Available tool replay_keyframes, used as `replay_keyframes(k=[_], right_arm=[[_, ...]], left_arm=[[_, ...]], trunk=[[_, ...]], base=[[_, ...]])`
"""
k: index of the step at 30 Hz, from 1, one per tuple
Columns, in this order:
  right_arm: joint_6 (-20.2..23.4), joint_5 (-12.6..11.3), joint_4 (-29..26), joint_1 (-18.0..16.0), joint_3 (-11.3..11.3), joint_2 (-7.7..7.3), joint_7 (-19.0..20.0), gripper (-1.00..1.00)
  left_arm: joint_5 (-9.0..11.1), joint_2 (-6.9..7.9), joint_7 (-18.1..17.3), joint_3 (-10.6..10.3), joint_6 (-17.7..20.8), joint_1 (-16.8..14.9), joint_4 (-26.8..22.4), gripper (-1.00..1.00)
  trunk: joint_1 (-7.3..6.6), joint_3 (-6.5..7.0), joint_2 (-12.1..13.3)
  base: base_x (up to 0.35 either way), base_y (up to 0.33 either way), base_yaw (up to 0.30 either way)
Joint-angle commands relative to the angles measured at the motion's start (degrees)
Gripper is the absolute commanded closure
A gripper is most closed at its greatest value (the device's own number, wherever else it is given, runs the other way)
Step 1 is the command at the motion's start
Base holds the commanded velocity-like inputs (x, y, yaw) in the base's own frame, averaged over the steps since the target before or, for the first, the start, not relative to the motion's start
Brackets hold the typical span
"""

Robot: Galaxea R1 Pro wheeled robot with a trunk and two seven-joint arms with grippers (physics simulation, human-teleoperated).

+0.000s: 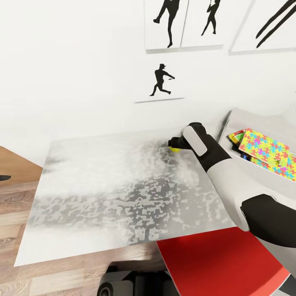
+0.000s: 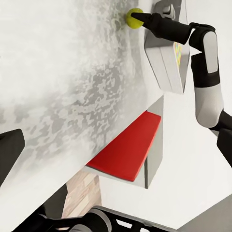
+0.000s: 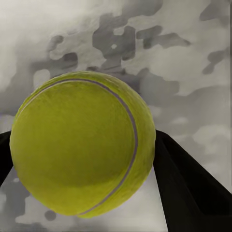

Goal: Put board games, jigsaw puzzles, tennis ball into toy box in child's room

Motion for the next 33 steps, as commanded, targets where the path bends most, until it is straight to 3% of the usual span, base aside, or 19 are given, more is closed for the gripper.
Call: replay_keyframes(k=[1, 7, 13, 21, 33], right_arm=[[0.0, -0.7, 0.0, -0.1, 0.2, -0.03, -0.8, 1.0], [0.2, -0.7, -0.6, -0.1, 0.2, 0.16, -0.8, 1.0], [2.7, -0.6, -7.7, -0.1, 0.0, -0.01, -0.9, 1.0], [6.3, -0.4, -14.2, -0.1, -4.6, -0.03, -1.9, 1.0], [6.9, -0.4, -20.5, -0.5, -5.5, -0.16, -6.5, 1.0]], left_arm=[[0.2, 0.08, -0.2, -0.5, 0.5, -0.3, 0.0, -1.0], [0.2, 0.09, -0.1, -0.5, 0.5, -0.3, 0.0, -1.0], [0.2, 0.11, -0.1, -0.5, 0.5, -0.3, 0.0, -1.0], [0.2, 0.11, -0.1, -0.5, 0.5, -0.3, 0.0, -1.0], [0.2, 0.11, -0.1, -0.5, 0.5, -0.3, 0.0, -1.0]], trunk=[[0.04, 0.01, -0.1], [0.04, 0.57, -0.1], [0.04, 1.13, -0.1], [0.04, 1.88, -0.1], [0.04, 3.0, -0.1]], base=[[0.0, 0.0, 0.0], [-0.099, 0.0, 0.0], [-0.283, 0.0, 0.0], [-0.1, 0.0, 0.0], [-0.002, 0.0, 0.0]])
